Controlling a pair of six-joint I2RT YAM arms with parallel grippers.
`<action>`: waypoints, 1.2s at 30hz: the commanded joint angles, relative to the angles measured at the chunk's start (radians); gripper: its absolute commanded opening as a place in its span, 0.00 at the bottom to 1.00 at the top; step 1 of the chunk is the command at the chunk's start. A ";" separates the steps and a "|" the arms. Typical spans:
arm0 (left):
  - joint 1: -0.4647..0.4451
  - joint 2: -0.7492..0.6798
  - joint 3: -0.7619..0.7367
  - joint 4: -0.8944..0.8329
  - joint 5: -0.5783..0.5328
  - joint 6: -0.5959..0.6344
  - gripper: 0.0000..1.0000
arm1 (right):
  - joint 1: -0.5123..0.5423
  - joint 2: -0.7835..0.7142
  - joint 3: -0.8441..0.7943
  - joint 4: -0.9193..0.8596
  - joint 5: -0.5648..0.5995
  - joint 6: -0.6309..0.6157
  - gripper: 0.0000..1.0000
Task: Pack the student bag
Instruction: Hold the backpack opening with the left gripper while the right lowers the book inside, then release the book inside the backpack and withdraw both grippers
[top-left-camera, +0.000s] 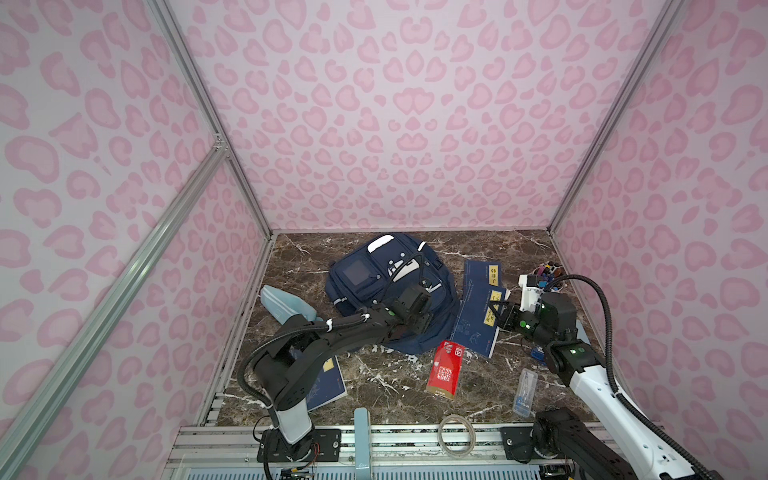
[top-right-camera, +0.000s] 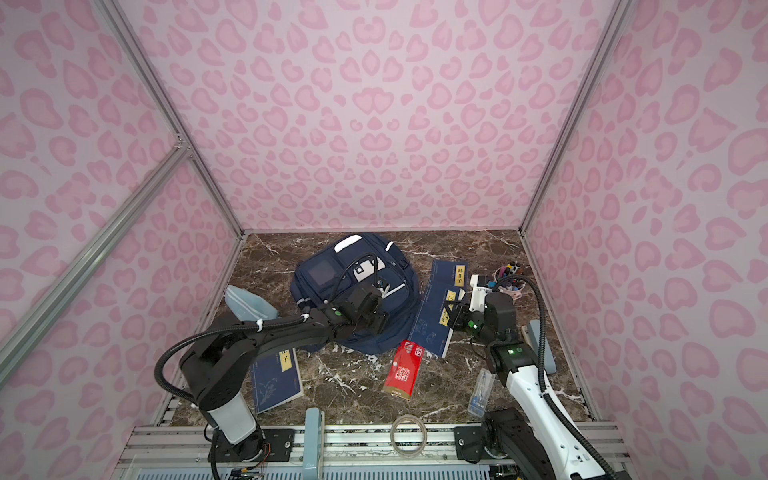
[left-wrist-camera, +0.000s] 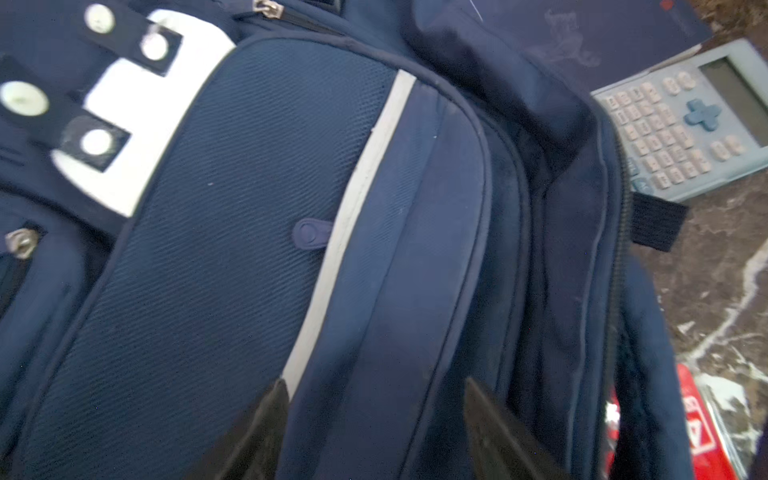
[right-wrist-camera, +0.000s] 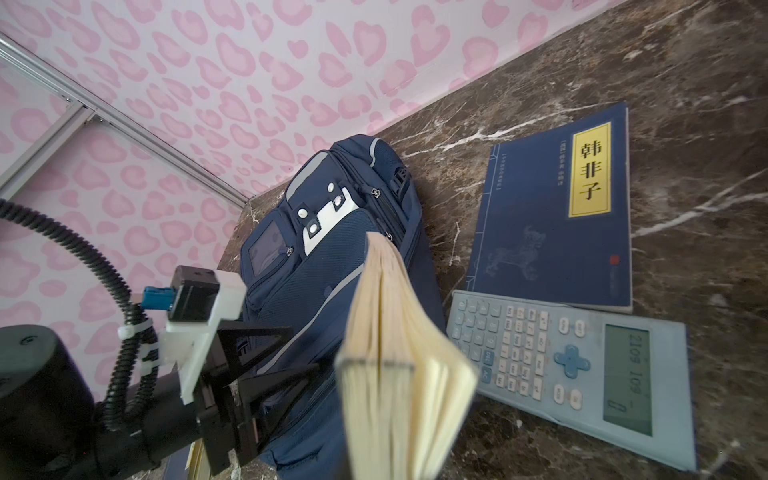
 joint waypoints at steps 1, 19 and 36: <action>0.001 0.070 0.058 -0.050 -0.058 0.032 0.74 | -0.009 0.001 -0.010 0.019 -0.001 -0.015 0.00; 0.104 -0.163 0.224 -0.221 0.148 0.054 0.04 | 0.273 0.052 -0.108 0.394 0.169 0.462 0.00; 0.237 -0.223 0.346 -0.243 0.404 0.007 0.04 | 0.436 0.904 0.291 0.858 0.312 0.593 0.00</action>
